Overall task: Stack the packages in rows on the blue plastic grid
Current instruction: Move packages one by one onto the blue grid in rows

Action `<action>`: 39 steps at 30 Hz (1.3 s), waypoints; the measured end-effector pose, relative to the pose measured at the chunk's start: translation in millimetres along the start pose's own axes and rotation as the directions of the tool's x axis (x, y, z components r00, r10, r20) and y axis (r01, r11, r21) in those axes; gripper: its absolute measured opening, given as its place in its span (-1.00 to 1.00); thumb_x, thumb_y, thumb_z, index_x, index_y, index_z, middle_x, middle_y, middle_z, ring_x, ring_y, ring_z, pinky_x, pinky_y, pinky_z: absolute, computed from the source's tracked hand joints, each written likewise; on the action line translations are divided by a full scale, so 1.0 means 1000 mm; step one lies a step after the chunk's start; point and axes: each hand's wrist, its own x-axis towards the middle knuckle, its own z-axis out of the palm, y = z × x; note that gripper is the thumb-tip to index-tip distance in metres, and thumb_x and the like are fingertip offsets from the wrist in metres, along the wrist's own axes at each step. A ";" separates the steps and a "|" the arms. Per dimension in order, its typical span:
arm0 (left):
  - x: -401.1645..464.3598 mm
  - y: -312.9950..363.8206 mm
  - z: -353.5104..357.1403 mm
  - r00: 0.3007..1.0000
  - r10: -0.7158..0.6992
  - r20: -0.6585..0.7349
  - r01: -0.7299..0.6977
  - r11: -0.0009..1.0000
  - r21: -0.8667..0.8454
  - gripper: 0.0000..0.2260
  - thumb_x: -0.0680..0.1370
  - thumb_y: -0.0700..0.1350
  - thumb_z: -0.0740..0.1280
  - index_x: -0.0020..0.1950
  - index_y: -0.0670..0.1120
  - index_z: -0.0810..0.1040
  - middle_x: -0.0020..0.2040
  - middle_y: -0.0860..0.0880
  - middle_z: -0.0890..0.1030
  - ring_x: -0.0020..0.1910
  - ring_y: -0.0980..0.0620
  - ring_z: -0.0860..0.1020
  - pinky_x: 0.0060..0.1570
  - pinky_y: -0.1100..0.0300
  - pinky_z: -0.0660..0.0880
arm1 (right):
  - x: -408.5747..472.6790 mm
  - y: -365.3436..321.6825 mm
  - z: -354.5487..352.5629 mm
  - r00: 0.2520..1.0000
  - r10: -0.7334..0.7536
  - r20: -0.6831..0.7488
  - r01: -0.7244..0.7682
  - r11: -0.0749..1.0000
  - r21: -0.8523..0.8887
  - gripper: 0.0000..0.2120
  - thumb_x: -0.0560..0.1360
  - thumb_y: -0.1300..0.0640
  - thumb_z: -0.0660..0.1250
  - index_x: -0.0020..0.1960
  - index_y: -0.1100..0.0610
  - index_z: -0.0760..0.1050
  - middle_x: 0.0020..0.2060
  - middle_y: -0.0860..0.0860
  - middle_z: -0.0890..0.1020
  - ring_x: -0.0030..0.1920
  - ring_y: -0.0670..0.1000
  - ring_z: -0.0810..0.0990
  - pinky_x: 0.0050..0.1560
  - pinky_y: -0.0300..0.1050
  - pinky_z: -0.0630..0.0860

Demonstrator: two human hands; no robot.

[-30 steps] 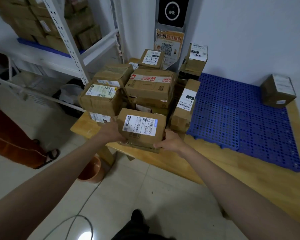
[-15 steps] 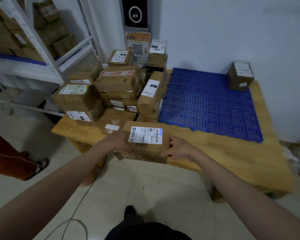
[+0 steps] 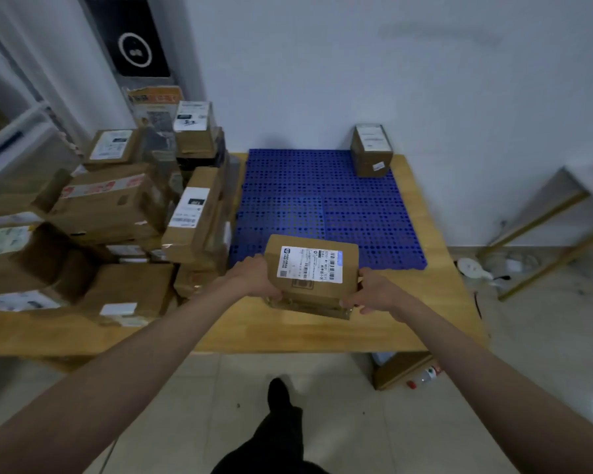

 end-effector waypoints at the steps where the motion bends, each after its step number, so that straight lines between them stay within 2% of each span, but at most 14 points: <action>1: 0.013 0.006 -0.002 1.000 0.004 -0.002 -0.005 1.000 -0.022 -0.24 0.27 0.22 0.55 0.33 -0.11 0.39 0.15 -0.08 0.50 0.11 -0.11 0.52 0.07 -0.03 0.55 | 0.011 0.002 -0.008 1.000 0.018 -0.009 -0.018 1.000 0.014 -0.36 0.39 0.17 0.54 0.36 0.09 0.29 0.21 0.06 0.53 0.12 0.08 0.57 -0.01 -0.05 0.59; 8: 0.115 0.034 -0.018 0.998 0.037 0.060 -0.033 0.997 -0.063 -0.22 0.35 0.17 0.50 0.44 -0.12 0.29 0.29 -0.12 0.40 0.22 -0.15 0.46 0.15 -0.04 0.50 | 0.103 0.000 -0.052 0.993 0.096 -0.061 -0.096 0.995 0.008 -0.29 0.43 0.18 0.49 0.47 0.14 0.22 0.31 0.07 0.47 0.20 0.11 0.53 0.02 -0.03 0.61; 12: 0.169 0.042 -0.027 0.995 0.022 0.102 -0.010 0.993 -0.116 -0.21 0.36 0.18 0.49 0.43 -0.15 0.24 0.29 -0.12 0.41 0.20 -0.12 0.48 0.03 0.07 0.49 | 0.150 -0.005 -0.072 0.989 0.124 -0.086 -0.122 0.992 0.030 -0.32 0.47 0.18 0.45 0.49 0.16 0.19 0.33 0.12 0.45 0.21 0.13 0.53 0.06 0.02 0.62; 17: 0.230 0.053 -0.039 0.984 0.008 0.175 0.004 0.998 -0.069 -0.01 0.35 0.24 0.48 0.58 -0.10 0.04 0.53 -0.16 0.18 0.38 -0.23 0.35 0.30 -0.09 0.40 | 0.201 -0.009 -0.086 0.985 0.168 -0.048 -0.159 0.976 0.150 -0.24 0.49 0.20 0.45 0.55 0.13 0.11 0.37 0.12 0.43 0.23 0.15 0.54 0.08 0.06 0.61; 20: 0.259 0.058 -0.048 0.985 -0.033 0.169 0.060 0.986 -0.153 -0.02 0.33 0.21 0.52 0.54 -0.13 0.08 0.35 -0.16 0.40 0.26 -0.21 0.46 0.22 -0.12 0.45 | 0.222 -0.007 -0.090 0.977 0.214 -0.023 -0.206 0.960 0.190 -0.21 0.51 0.17 0.43 0.56 0.13 0.02 0.40 0.12 0.39 0.23 0.16 0.53 0.06 0.06 0.59; 22: 0.281 0.060 -0.051 0.993 -0.044 0.114 0.072 0.964 -0.256 -0.19 0.40 0.05 0.51 0.48 -0.15 0.14 0.18 -0.16 0.50 0.09 -0.16 0.54 0.04 -0.07 0.53 | 0.236 -0.004 -0.092 0.972 0.235 0.019 -0.233 0.946 0.223 -0.25 0.52 0.20 0.40 0.54 0.10 0.02 0.33 0.13 0.46 0.16 0.18 0.56 0.00 0.07 0.57; 23: 0.291 0.061 -0.052 0.995 -0.060 0.077 0.081 0.952 -0.294 -0.24 0.43 -0.01 0.50 0.47 -0.14 0.15 0.20 -0.17 0.48 0.07 -0.16 0.54 0.00 -0.04 0.53 | 0.244 -0.001 -0.093 0.970 0.240 0.039 -0.242 0.941 0.235 -0.30 0.53 0.25 0.36 0.53 0.12 0.05 0.26 0.15 0.50 0.10 0.18 0.57 -0.04 0.09 0.54; 27: 0.323 0.069 -0.051 0.956 -0.293 -0.026 0.263 0.890 -0.371 -0.18 0.54 0.05 0.40 0.57 -0.12 -0.07 0.52 -0.19 0.21 0.34 -0.23 0.40 0.11 -0.02 0.45 | 0.274 0.006 -0.099 0.957 0.284 -0.061 -0.254 0.920 0.300 -0.39 0.53 0.29 0.28 0.49 0.21 0.06 0.00 0.15 0.52 -0.09 0.15 0.56 -0.10 0.03 0.56; 29: 0.335 0.073 -0.052 0.929 -0.370 0.027 0.356 0.870 -0.340 -0.23 0.60 0.10 0.28 0.58 -0.17 -0.11 0.40 -0.19 0.42 0.19 -0.18 0.54 -0.02 0.04 0.55 | 0.288 0.002 -0.107 0.943 0.309 -0.120 -0.249 0.900 0.357 -0.29 0.54 0.18 0.34 0.51 0.13 -0.03 -0.04 0.11 0.53 -0.10 0.15 0.59 -0.18 -0.01 0.58; 31: 0.345 0.081 -0.053 0.946 -0.280 0.166 0.323 0.872 -0.368 -0.45 0.62 0.10 0.22 0.53 -0.12 0.21 0.10 -0.15 0.61 -0.09 -0.11 0.65 -0.16 0.06 0.64 | 0.304 -0.002 -0.114 0.940 0.320 -0.117 -0.251 0.882 0.399 -0.21 0.55 0.17 0.35 0.54 0.06 -0.13 0.00 0.14 0.56 -0.16 0.10 0.60 -0.34 -0.08 0.56; 32: 0.351 0.085 -0.055 0.954 -0.192 0.229 0.276 0.858 -0.433 -0.58 0.61 0.11 0.24 0.40 -0.06 0.39 0.04 -0.13 0.63 -0.16 -0.09 0.67 -0.21 0.05 0.66 | 0.312 -0.003 -0.117 0.941 0.320 -0.113 -0.254 0.885 0.390 -0.25 0.55 0.20 0.34 0.54 0.08 -0.08 0.03 0.18 0.56 -0.20 0.09 0.59 -0.38 -0.10 0.52; 34: 0.363 0.093 -0.059 0.958 -0.085 0.275 0.224 0.820 -0.526 -0.69 0.60 0.06 0.28 0.31 0.00 0.48 0.12 -0.12 0.61 -0.19 -0.08 0.68 -0.27 0.03 0.66 | 0.330 -0.006 -0.123 0.945 0.314 -0.091 -0.264 0.896 0.357 -0.44 0.55 0.23 0.34 0.43 0.16 0.12 0.02 0.21 0.52 -0.26 0.09 0.54 -0.36 -0.09 0.49; 37: 0.389 0.099 -0.069 0.951 -0.142 0.275 0.282 0.763 -0.582 -0.54 0.62 -0.08 0.28 0.49 -0.08 0.23 0.25 -0.16 0.53 -0.13 -0.10 0.67 -0.21 0.01 0.66 | 0.355 -0.014 -0.132 0.931 0.358 -0.073 -0.301 0.865 0.402 -0.57 0.53 0.21 0.39 0.27 0.16 0.23 0.02 0.15 0.52 -0.17 0.10 0.58 -0.29 -0.07 0.56; 39: 0.408 0.100 -0.077 0.953 -0.139 0.270 0.281 0.738 -0.613 -0.51 0.63 -0.13 0.26 0.51 -0.07 0.14 0.26 -0.14 0.51 -0.09 -0.09 0.66 -0.19 0.00 0.65 | 0.374 -0.023 -0.141 0.930 0.362 -0.065 -0.299 0.846 0.442 -0.56 0.50 0.21 0.42 0.28 0.21 0.29 -0.04 0.14 0.52 -0.25 0.06 0.57 -0.37 -0.11 0.52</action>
